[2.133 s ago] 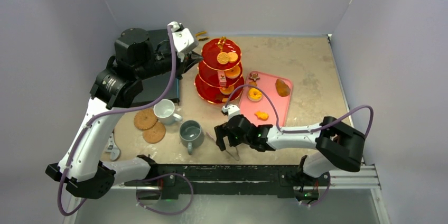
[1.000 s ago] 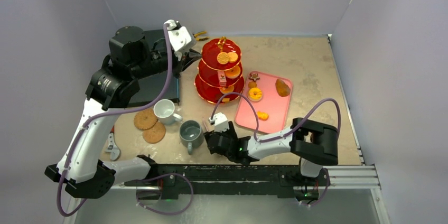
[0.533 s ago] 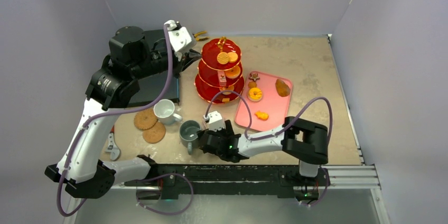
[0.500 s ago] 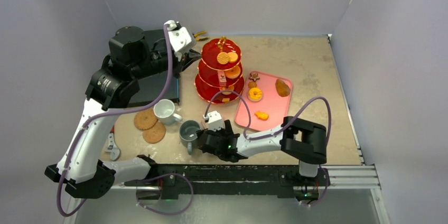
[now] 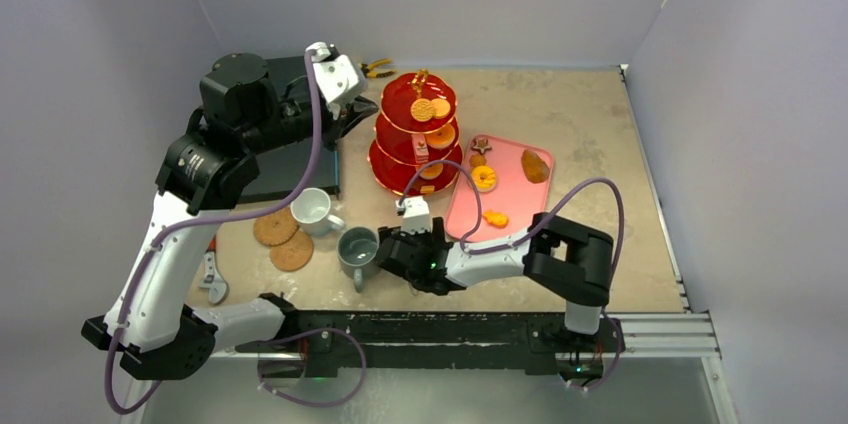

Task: Serve the afternoon tea
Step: Adjust the clamp at the center of the board.

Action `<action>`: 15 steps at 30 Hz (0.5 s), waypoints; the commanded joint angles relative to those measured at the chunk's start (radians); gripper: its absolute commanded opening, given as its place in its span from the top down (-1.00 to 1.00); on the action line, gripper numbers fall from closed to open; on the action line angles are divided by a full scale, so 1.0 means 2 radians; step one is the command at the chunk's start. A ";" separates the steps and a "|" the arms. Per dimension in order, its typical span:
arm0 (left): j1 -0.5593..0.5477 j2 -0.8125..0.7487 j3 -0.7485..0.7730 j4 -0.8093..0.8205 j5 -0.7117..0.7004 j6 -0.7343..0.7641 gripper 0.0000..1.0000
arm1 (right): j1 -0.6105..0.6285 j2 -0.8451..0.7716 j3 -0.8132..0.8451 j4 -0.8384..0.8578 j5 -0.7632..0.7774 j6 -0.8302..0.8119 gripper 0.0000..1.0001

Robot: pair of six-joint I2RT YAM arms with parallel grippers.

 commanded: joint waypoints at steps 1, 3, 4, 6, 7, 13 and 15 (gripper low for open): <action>0.001 -0.008 0.000 0.004 0.001 0.009 0.95 | -0.004 0.041 -0.017 -0.007 -0.046 0.014 -0.91; 0.001 -0.008 0.000 0.004 0.000 0.009 0.95 | -0.003 0.041 -0.023 -0.002 -0.052 0.014 -0.84; 0.001 -0.008 0.000 0.004 0.001 0.009 0.95 | -0.003 0.041 -0.025 -0.004 -0.052 0.015 -0.79; 0.002 -0.008 -0.001 0.004 0.000 0.009 0.95 | -0.003 0.037 -0.027 -0.016 -0.040 0.024 -0.66; 0.001 -0.008 -0.001 0.005 0.000 0.009 0.95 | -0.003 0.029 -0.028 -0.025 -0.031 0.031 -0.61; 0.002 -0.007 0.000 0.011 0.005 0.003 0.95 | -0.003 -0.060 -0.048 -0.071 -0.040 0.038 -0.54; 0.002 -0.008 0.000 0.012 0.006 0.002 0.95 | -0.003 -0.099 -0.055 -0.084 -0.058 0.035 -0.54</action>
